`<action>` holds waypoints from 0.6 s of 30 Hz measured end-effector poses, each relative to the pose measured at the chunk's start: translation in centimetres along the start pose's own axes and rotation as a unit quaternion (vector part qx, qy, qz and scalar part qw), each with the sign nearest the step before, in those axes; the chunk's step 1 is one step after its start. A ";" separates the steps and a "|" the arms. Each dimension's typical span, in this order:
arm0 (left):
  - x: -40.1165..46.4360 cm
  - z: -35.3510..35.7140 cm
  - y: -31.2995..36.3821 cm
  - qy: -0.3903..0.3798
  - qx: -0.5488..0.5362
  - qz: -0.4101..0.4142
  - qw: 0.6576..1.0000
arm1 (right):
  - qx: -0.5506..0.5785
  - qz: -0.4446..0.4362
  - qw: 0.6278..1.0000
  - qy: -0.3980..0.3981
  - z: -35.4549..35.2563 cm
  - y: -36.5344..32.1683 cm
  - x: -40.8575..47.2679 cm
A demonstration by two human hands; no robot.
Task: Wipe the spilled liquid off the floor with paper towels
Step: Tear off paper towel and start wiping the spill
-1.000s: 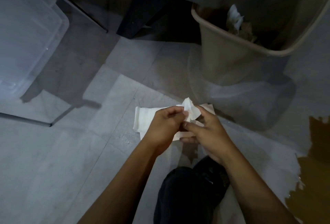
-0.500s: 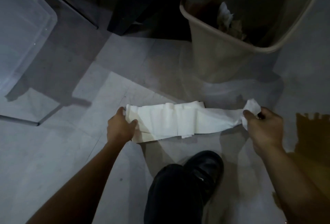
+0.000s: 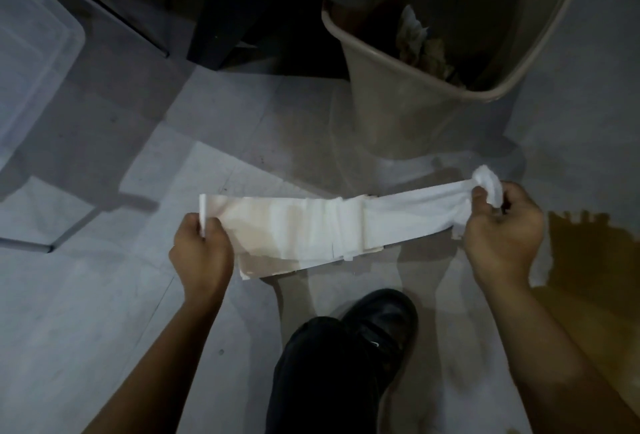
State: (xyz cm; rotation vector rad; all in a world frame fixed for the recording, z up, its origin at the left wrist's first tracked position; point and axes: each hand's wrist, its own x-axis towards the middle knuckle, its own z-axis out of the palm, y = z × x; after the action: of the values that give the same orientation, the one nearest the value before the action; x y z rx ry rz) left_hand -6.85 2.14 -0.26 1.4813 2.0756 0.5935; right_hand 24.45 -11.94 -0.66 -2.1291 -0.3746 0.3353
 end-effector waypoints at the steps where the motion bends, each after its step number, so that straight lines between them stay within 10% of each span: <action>1: 0.1 -0.5 0.4 0.020 -0.053 -0.022 0.998 | 0.000 -0.002 1.000 0.024 -0.4 -0.2 0.3; 7: 1.6 -3.0 2.1 0.040 -0.335 -0.192 0.922 | -0.024 0.017 0.998 0.062 -1.9 -0.7 1.7; 18: -1.8 -2.1 2.8 -0.059 -0.335 -0.217 0.915 | 0.089 0.095 0.991 -0.043 1.5 -0.7 -1.7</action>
State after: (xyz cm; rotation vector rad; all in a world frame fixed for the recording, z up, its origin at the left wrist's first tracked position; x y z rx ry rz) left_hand -5.68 1.21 3.35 0.6262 1.7565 0.8869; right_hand 22.25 -11.13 -0.75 -1.9832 -0.1829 0.5523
